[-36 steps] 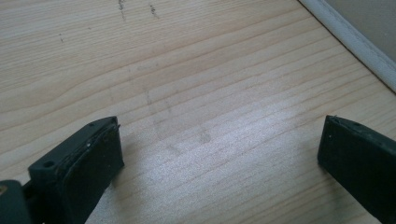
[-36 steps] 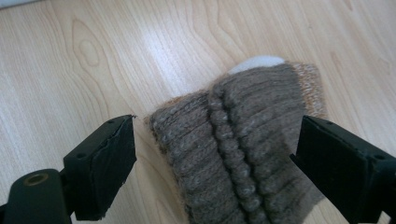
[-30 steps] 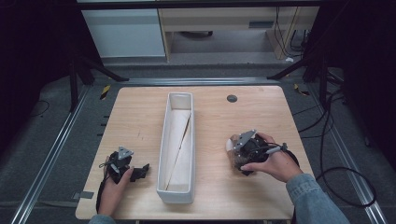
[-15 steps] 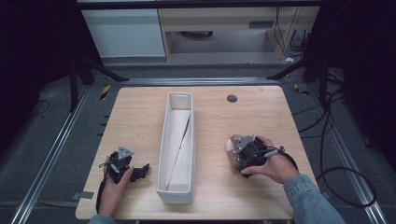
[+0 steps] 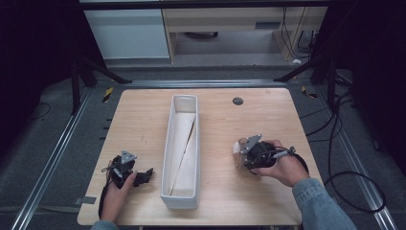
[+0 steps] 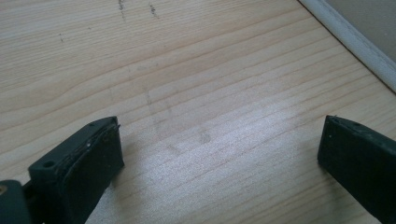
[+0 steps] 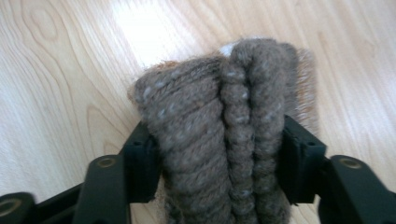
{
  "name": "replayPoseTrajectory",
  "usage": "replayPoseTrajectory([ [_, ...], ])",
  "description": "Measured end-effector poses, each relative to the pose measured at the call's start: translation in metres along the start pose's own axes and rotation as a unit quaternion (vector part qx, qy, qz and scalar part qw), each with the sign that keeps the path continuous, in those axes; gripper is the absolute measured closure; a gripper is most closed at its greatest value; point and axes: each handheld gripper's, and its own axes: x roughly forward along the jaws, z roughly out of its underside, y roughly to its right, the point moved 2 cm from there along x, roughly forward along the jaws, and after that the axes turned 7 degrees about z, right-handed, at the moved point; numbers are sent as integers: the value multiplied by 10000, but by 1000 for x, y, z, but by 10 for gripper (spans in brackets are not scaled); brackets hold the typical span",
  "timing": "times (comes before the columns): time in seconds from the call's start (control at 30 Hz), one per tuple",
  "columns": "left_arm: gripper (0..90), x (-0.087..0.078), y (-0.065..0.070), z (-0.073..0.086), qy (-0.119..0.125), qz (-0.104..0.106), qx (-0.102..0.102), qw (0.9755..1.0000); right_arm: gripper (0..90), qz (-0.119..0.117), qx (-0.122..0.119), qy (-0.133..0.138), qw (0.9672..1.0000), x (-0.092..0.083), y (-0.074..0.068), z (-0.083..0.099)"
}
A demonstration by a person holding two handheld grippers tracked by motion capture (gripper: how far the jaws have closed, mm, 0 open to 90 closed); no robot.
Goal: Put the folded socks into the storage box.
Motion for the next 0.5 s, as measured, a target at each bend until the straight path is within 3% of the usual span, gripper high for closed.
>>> replayPoseTrajectory([
  [0.17,0,0,0,0,-2,1,2,10000,479,-103,166,112,9997,-12,6,-9],
  [0.5,0,0,0,0,-3,11,12,10000,484,-97,187,196,9996,-29,10,-34],
])
